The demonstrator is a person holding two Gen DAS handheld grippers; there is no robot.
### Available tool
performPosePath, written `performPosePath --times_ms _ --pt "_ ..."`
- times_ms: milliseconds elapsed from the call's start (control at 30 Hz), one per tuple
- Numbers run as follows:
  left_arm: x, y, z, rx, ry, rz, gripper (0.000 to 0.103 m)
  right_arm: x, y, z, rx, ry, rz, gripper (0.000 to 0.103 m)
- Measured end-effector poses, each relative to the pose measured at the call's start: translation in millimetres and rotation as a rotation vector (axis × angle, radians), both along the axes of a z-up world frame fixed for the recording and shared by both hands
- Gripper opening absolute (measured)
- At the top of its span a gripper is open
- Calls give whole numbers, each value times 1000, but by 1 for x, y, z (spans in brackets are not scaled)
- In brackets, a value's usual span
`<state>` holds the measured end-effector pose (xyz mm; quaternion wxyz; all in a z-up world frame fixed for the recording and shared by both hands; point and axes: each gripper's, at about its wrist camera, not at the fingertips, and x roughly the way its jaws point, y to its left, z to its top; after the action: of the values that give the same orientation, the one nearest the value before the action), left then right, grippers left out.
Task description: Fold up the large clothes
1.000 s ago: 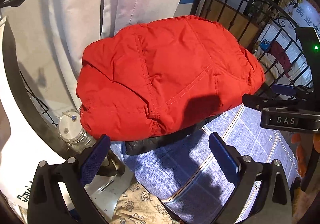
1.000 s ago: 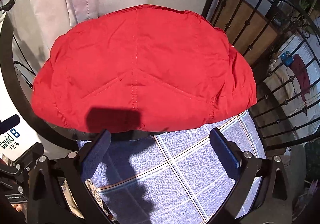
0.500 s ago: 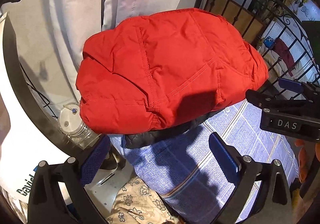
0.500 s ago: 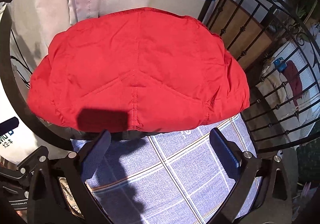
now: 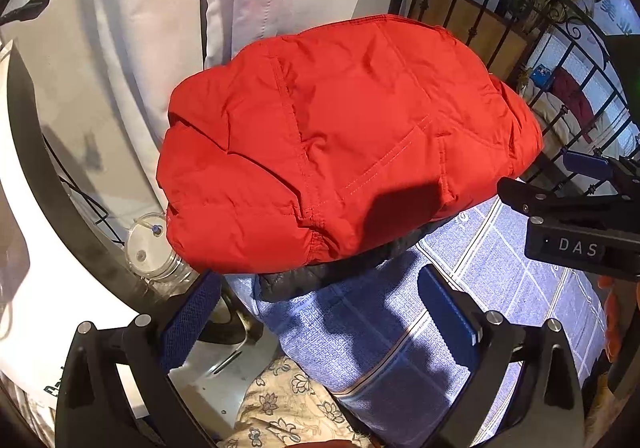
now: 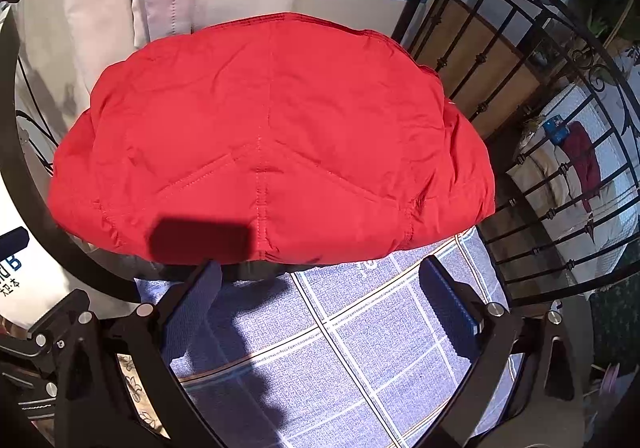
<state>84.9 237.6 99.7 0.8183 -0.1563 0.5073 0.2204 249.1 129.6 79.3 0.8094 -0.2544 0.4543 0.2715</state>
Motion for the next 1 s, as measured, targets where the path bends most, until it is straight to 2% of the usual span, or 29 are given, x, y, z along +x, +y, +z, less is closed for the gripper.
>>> performPosePath --times_ms 1000 --pt "1 0 3 16 -10 -10 97 0 -4 1 27 -16 -29 98"
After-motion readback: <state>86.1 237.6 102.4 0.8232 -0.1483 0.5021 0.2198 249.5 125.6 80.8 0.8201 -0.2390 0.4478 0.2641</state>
